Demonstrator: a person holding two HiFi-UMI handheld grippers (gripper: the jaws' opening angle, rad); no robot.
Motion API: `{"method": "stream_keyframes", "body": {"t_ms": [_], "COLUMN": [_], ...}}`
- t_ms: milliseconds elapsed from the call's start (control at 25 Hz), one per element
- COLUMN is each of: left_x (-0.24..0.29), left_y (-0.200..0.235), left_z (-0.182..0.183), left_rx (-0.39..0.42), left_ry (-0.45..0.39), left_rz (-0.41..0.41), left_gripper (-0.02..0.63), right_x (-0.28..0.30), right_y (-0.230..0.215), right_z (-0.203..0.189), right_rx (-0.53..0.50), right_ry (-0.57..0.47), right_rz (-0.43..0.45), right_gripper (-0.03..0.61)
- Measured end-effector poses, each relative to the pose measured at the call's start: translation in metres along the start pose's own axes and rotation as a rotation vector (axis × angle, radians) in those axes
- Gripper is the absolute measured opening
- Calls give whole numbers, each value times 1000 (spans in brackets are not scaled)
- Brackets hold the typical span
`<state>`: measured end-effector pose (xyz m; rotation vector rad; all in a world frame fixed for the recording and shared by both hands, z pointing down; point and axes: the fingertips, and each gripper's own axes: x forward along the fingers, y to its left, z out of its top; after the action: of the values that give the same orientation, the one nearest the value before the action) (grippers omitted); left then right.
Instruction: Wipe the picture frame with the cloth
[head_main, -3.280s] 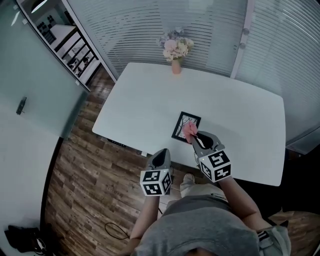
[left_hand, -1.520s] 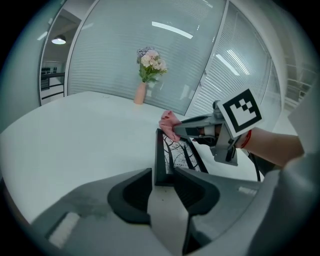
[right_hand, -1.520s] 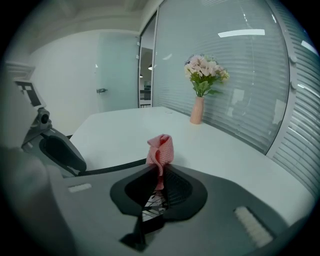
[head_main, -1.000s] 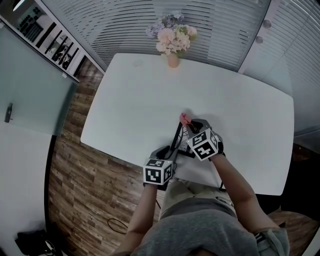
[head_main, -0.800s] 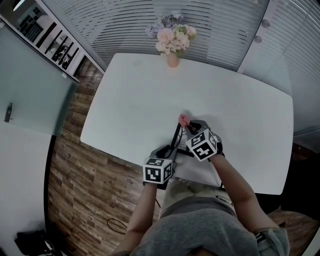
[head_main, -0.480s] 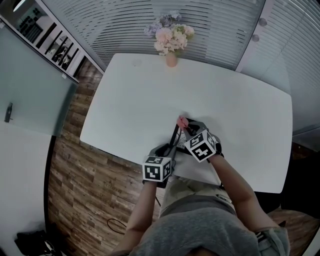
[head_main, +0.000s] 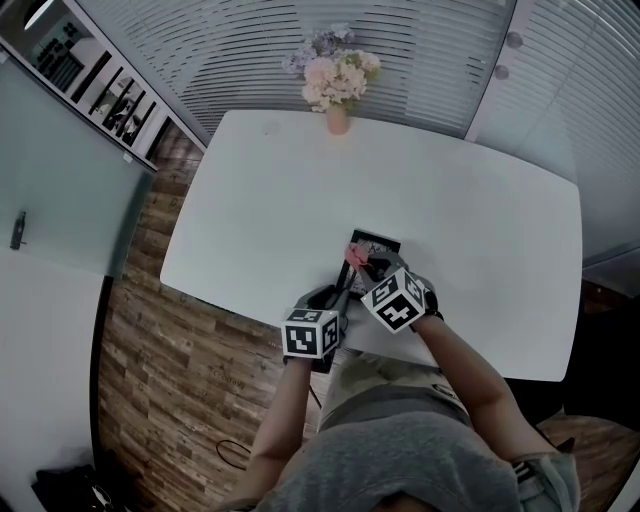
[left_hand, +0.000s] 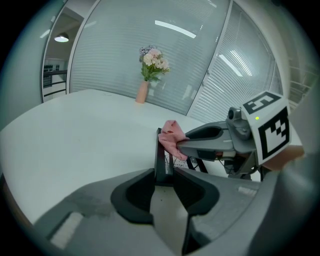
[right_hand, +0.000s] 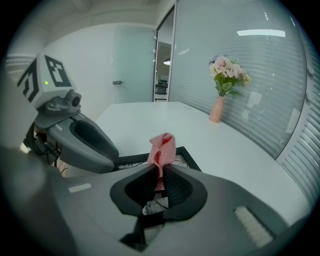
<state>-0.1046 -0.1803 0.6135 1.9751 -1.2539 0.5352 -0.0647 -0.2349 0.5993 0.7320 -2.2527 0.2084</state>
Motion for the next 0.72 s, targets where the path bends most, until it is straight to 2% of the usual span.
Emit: {"method": "stream_keyframes", "body": {"t_ms": [480, 720], "left_x": [0, 0], "left_y": [1, 0], "left_z": [0, 1], "left_rx": [3, -1], "left_ry": [-11, -17], "left_rz": [19, 27], "left_gripper": [118, 119], "right_x": [-8, -11], "right_y": [36, 44], "right_z": [-8, -9], "right_rx": [-34, -17], "right_ry": [6, 2], "right_rz": [72, 85], "right_gripper": [40, 38]}}
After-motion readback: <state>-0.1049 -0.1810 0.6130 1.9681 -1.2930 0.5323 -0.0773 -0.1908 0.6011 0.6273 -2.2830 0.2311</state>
